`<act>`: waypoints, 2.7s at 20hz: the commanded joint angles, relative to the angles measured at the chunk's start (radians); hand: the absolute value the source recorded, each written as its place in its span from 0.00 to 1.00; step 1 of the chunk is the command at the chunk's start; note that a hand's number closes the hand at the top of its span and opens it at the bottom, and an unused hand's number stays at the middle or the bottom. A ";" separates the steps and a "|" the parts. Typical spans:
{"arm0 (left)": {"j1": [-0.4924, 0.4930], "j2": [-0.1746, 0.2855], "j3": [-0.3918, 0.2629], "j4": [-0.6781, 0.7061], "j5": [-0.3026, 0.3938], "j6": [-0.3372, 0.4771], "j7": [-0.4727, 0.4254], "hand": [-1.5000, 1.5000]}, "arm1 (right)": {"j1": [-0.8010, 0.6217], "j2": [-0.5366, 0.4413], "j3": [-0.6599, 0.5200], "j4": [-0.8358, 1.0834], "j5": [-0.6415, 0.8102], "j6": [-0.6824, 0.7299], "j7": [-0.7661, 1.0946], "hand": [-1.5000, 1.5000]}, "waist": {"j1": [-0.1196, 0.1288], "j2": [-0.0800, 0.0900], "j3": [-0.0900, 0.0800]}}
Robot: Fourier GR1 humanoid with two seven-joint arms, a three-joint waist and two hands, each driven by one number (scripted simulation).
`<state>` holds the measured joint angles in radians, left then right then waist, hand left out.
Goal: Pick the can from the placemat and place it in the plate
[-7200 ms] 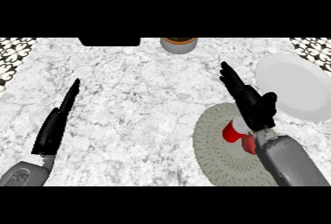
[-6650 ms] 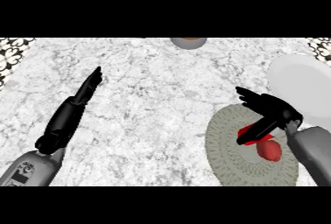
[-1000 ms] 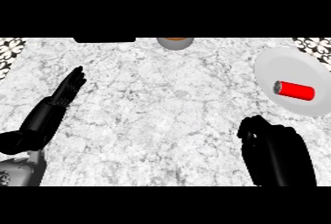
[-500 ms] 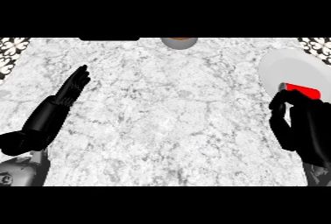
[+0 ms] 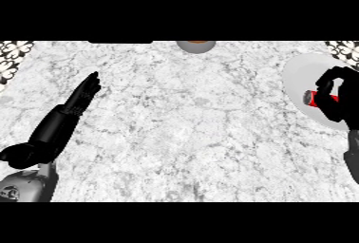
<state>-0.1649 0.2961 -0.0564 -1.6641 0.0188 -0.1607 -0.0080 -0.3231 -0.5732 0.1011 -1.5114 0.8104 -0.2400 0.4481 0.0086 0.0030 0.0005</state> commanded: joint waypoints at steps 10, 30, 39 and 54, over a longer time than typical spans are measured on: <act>-0.037 -0.022 0.016 0.063 -0.023 -0.027 -0.041 0.50 | -0.236 0.024 -0.178 0.751 -0.042 -0.125 -0.352 1.00 | 0.015 0.009 0.001; -0.012 -0.035 0.027 0.036 -0.028 -0.048 -0.038 0.50 | -0.423 0.003 -0.459 1.178 -0.263 -0.180 -0.953 0.00 | 0.021 0.009 0.003; -0.029 -0.042 0.036 0.001 -0.029 -0.027 0.040 0.50 | -0.453 -0.070 -0.685 1.204 -0.559 0.245 -1.025 0.00 | 0.003 0.001 0.002; -0.046 -0.004 0.115 0.082 -0.008 -0.099 -0.042 0.50 | -0.197 -0.326 -0.758 1.253 -0.693 0.679 -1.212 0.00 | 0.000 0.004 0.002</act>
<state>-0.1850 0.2623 0.0161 -1.6367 -0.0106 -0.2212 -0.0195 -0.5705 -0.8527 -0.6490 -0.2710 0.1344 0.3730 -0.7093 0.0082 0.0052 0.0019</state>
